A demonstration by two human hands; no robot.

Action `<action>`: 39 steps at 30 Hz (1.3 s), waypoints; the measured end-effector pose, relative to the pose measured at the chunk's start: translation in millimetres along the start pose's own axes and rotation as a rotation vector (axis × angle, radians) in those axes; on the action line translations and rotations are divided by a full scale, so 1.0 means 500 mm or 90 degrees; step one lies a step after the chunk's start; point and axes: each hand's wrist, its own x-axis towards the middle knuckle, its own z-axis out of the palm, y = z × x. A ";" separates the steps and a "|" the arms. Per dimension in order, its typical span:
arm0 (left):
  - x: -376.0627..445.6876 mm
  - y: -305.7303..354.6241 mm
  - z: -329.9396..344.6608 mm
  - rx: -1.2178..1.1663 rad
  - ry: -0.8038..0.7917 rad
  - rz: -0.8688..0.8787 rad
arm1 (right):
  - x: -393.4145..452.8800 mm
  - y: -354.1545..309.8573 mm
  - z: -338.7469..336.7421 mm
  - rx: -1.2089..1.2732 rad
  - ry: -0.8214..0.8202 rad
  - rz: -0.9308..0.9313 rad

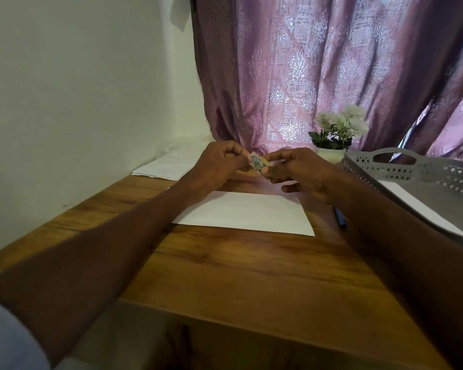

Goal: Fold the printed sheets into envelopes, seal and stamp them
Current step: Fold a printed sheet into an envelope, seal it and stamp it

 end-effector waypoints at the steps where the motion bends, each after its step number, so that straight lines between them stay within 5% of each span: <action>1: 0.001 0.000 0.002 -0.006 0.002 0.001 | -0.001 -0.001 -0.001 -0.009 0.011 0.004; 6: 0.005 -0.006 -0.001 -0.038 0.015 -0.009 | -0.002 -0.002 -0.013 -0.124 0.072 -0.006; 11: 0.003 -0.010 -0.002 -0.038 0.003 -0.005 | -0.003 0.015 -0.042 -0.461 0.167 -0.037; 15: 0.000 -0.008 -0.001 -0.021 -0.014 0.003 | 0.001 0.027 -0.059 -0.585 0.208 0.009; 39: -0.010 0.000 0.000 -0.031 -0.048 -0.022 | -0.013 0.004 -0.081 -0.764 0.212 0.045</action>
